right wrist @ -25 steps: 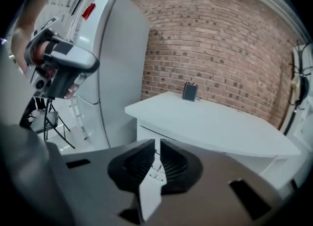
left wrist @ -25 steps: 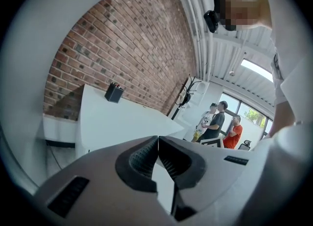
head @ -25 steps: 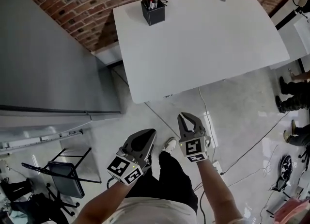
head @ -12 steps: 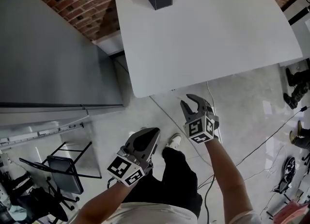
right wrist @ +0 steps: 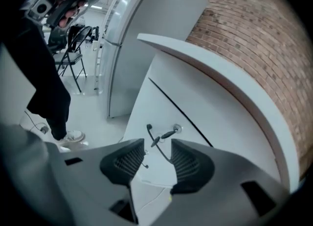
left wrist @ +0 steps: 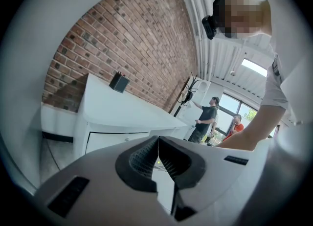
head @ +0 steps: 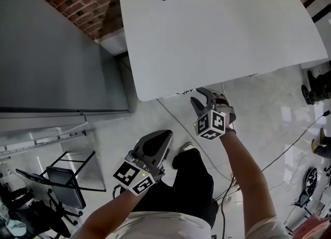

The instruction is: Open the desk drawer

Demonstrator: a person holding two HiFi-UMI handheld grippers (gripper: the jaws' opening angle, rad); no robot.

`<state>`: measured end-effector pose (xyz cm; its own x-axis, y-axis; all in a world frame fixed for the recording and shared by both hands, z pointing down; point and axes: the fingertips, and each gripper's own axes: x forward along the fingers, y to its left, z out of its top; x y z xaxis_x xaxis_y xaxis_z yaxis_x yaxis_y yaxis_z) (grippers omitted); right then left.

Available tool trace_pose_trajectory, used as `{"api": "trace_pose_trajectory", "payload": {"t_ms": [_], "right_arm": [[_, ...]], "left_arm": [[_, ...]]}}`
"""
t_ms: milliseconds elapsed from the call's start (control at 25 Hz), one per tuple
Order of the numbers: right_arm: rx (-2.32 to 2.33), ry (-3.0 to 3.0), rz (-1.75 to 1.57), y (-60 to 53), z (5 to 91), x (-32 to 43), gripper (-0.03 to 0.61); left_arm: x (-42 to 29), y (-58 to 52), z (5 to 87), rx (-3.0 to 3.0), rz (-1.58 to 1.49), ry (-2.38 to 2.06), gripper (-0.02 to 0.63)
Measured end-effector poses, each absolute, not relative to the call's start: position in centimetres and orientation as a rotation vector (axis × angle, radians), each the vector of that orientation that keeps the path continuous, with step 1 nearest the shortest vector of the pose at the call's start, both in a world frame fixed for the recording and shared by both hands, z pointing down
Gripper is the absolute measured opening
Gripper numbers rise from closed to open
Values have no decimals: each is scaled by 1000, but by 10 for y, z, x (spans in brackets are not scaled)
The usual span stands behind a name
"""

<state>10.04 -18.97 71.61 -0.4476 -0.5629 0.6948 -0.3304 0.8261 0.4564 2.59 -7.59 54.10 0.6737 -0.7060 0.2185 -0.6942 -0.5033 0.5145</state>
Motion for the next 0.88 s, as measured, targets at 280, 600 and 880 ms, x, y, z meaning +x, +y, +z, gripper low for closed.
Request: {"api": "trace_pose_trajectory", "payload": {"t_ms": [280, 600, 880], "right_arm": [[588, -2009, -426, -207, 742, 98, 164], [543, -1966, -520, -220, 758, 84, 162], [427, -1869, -557, -224, 784, 89, 131]], "left_arm": [[18, -84, 556, 2330, -47, -1075, 9], [9, -90, 569, 2338, -59, -1078, 9], [7, -95, 570, 2333, -68, -1069, 9]]}}
